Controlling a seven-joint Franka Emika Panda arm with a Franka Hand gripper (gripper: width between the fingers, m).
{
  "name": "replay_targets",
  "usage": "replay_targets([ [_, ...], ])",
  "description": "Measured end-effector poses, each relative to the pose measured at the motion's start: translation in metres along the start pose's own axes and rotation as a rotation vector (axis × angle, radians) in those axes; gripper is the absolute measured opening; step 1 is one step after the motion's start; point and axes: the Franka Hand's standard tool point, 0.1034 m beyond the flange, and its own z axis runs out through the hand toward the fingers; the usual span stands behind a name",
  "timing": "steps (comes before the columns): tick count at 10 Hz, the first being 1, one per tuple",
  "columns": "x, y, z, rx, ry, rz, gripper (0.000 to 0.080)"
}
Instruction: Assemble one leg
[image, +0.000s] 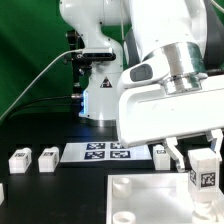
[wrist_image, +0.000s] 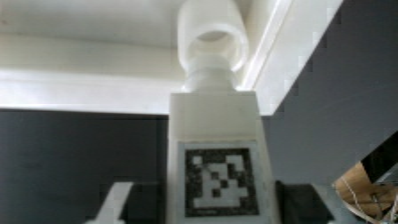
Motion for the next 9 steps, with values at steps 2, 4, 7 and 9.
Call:
replay_targets([
  [2, -0.007, -0.003, 0.005, 0.004, -0.011, -0.001, 0.0293],
  [4, -0.014, -0.002, 0.01, 0.004, -0.021, 0.0, 0.0293],
  [7, -0.012, -0.004, 0.013, 0.001, 0.015, -0.003, 0.0293],
  [9, -0.011, -0.004, 0.013, -0.001, 0.029, 0.002, 0.0293],
])
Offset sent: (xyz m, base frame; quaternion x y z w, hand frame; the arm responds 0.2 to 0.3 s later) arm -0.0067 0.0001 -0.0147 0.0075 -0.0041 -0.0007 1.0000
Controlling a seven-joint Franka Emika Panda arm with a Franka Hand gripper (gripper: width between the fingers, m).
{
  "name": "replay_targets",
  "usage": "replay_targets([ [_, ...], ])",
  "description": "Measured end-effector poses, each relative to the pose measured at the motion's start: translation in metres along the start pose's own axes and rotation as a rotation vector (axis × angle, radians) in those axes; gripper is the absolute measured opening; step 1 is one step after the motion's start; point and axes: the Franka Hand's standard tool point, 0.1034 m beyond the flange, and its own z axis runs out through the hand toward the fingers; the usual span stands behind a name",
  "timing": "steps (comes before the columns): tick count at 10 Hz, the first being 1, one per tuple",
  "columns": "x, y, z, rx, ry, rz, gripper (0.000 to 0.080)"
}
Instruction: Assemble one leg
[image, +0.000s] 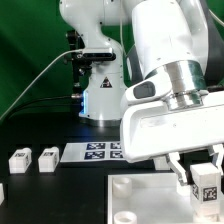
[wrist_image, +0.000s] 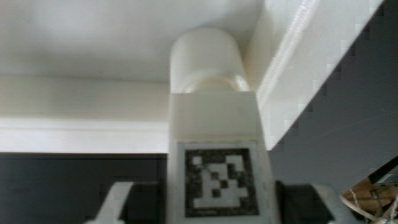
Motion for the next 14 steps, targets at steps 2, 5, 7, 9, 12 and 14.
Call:
replay_targets([
  [2, -0.001, 0.0, 0.001, 0.001, -0.007, 0.0, 0.0293],
  [5, -0.001, 0.0, 0.001, 0.001, -0.008, 0.0, 0.0629],
  [7, -0.001, 0.0, 0.001, 0.001, -0.008, 0.0, 0.0645],
  [9, -0.001, 0.0, 0.001, 0.001, -0.008, 0.0, 0.0649],
  [12, -0.001, 0.001, 0.001, 0.001, -0.01, 0.0, 0.0649],
  [14, 0.012, 0.002, -0.011, 0.006, -0.061, 0.001, 0.0649],
])
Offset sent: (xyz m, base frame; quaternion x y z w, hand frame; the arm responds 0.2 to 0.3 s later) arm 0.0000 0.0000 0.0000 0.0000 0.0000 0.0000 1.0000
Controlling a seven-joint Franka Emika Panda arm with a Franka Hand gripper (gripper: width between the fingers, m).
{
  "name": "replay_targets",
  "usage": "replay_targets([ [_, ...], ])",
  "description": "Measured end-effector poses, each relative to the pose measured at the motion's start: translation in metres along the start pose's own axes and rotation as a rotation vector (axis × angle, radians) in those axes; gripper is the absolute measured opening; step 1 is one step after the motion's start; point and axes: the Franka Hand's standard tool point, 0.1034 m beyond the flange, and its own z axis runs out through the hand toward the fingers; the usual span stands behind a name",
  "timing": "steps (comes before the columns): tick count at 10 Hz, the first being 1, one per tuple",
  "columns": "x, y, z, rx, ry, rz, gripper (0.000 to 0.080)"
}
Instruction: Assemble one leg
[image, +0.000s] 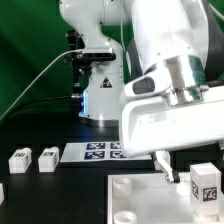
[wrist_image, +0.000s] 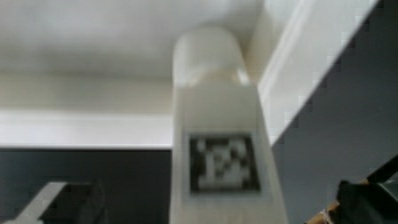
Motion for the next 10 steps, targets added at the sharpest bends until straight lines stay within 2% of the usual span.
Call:
replay_targets([
  [1, 0.0067, 0.0025, -0.0036, 0.001, -0.014, 0.003, 0.0649],
  [2, 0.0033, 0.0023, -0.0007, 0.017, -0.117, 0.007, 0.0649],
  [3, 0.0067, 0.0018, 0.0002, 0.03, -0.191, 0.01, 0.0649],
  [4, 0.004, -0.0004, -0.0006, 0.051, -0.317, 0.013, 0.0649],
  [6, 0.0112, -0.0029, -0.001, 0.086, -0.488, 0.014, 0.0649],
  [7, 0.0093, -0.005, -0.0037, 0.103, -0.606, 0.012, 0.0649],
  [8, 0.0113, -0.0062, -0.0023, 0.113, -0.641, 0.012, 0.0649],
  [10, 0.0122, -0.0054, 0.0003, 0.109, -0.619, 0.013, 0.0649],
])
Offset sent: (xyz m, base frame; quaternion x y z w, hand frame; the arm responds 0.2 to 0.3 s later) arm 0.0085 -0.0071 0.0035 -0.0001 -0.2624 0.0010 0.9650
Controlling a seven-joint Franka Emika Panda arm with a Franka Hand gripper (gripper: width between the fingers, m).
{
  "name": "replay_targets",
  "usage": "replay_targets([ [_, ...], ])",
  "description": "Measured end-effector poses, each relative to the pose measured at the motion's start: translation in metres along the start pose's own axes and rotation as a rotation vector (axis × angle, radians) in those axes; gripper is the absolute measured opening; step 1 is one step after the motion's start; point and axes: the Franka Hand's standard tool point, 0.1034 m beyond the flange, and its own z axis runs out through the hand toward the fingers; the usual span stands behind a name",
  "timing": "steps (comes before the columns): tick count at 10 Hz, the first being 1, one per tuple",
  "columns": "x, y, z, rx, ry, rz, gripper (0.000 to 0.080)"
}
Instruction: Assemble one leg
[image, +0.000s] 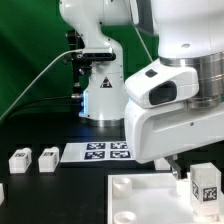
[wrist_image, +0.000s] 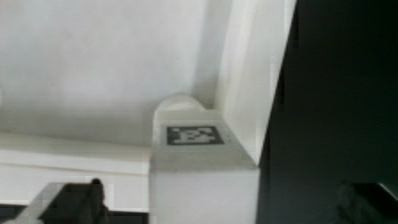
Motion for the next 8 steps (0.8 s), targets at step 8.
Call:
replay_targets([
  [8, 0.004, 0.009, 0.011, 0.0, -0.036, 0.166, 0.0637],
])
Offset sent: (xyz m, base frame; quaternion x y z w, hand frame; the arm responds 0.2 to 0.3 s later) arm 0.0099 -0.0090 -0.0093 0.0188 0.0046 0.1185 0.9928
